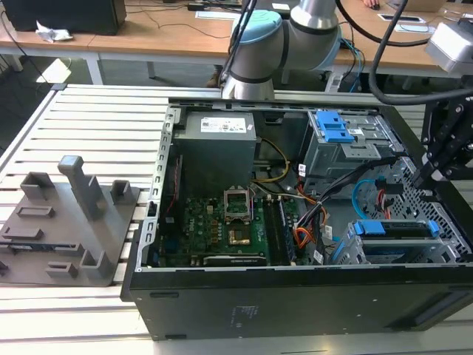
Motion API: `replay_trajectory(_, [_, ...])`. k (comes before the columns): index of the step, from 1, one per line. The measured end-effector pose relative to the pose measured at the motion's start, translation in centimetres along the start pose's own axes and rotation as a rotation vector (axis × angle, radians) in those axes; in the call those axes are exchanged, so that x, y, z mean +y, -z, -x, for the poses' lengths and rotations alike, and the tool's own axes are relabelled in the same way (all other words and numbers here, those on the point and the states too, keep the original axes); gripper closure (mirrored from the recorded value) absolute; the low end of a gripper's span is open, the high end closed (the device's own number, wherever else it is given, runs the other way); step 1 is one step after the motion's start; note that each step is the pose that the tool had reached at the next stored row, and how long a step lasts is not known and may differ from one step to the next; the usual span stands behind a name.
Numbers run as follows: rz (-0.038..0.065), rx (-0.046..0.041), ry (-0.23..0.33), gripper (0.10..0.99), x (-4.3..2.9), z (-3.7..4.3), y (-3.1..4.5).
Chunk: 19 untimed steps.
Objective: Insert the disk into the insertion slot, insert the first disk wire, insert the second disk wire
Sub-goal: 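Insert the first disk wire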
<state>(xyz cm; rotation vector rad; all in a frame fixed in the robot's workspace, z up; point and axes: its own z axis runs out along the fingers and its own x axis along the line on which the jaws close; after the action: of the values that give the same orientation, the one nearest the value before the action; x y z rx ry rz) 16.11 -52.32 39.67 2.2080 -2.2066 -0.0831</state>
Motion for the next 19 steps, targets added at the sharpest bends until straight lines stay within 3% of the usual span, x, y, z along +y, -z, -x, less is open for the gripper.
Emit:
replay_trajectory(3, [0.005, 0.0001, 0.0, 0.98, -0.35, 1.23, -0.88])
replay_trajectory(8, [0.006, -0.0002, 0.0, 0.98, -0.44, 2.43, -2.44])
replay_trajectory(15, [0.006, -0.0005, 0.0, 0.973, -0.44, 2.5, -2.59])
replay_trajectory(18, [0.006, -0.0007, 0.0, 0.784, -0.44, 2.5, -2.6])
replay_trajectory(19, [0.006, -0.0013, 0.0, 0.784, -0.36, 2.51, -2.63])
